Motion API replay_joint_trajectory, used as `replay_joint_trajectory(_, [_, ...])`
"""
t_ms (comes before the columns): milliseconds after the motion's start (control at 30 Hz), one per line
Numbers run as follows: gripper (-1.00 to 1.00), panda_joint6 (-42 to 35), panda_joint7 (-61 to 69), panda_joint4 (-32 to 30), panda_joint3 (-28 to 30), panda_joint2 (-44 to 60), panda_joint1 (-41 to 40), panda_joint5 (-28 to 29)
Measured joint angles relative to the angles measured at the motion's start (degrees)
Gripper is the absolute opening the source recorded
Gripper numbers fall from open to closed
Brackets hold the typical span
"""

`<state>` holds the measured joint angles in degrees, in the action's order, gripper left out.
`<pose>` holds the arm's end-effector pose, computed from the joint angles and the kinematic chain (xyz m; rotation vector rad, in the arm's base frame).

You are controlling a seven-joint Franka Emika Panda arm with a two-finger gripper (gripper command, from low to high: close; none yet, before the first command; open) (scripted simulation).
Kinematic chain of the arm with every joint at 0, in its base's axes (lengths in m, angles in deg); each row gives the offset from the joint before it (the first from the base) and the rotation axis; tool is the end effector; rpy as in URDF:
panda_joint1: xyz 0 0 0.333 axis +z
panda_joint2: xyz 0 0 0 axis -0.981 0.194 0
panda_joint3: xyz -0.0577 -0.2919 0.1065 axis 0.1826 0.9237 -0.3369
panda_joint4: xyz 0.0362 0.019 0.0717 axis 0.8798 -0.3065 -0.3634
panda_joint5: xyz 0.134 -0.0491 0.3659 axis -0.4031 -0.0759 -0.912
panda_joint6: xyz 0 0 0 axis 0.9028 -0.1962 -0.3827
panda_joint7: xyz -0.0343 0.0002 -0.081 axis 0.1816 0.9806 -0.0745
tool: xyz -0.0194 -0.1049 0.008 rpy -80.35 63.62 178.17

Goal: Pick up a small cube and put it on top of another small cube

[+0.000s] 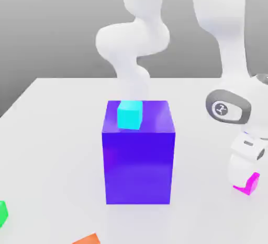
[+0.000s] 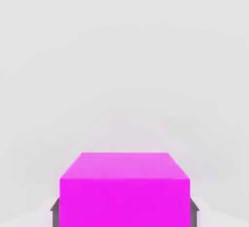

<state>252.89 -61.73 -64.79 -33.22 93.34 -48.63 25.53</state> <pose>0.3163 0.3102 0.1275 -3.1402 -0.0052 -0.0004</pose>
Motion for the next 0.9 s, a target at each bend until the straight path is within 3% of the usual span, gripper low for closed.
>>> replay_joint_trajectory(233, [-1.00,-8.4,6.7,-2.2,-6.3,-10.7,-5.9,-9.0])
replay_joint_trajectory(900, [-1.00,-19.8,10.4,10.9,20.3,-8.3,-39.9,-23.7])
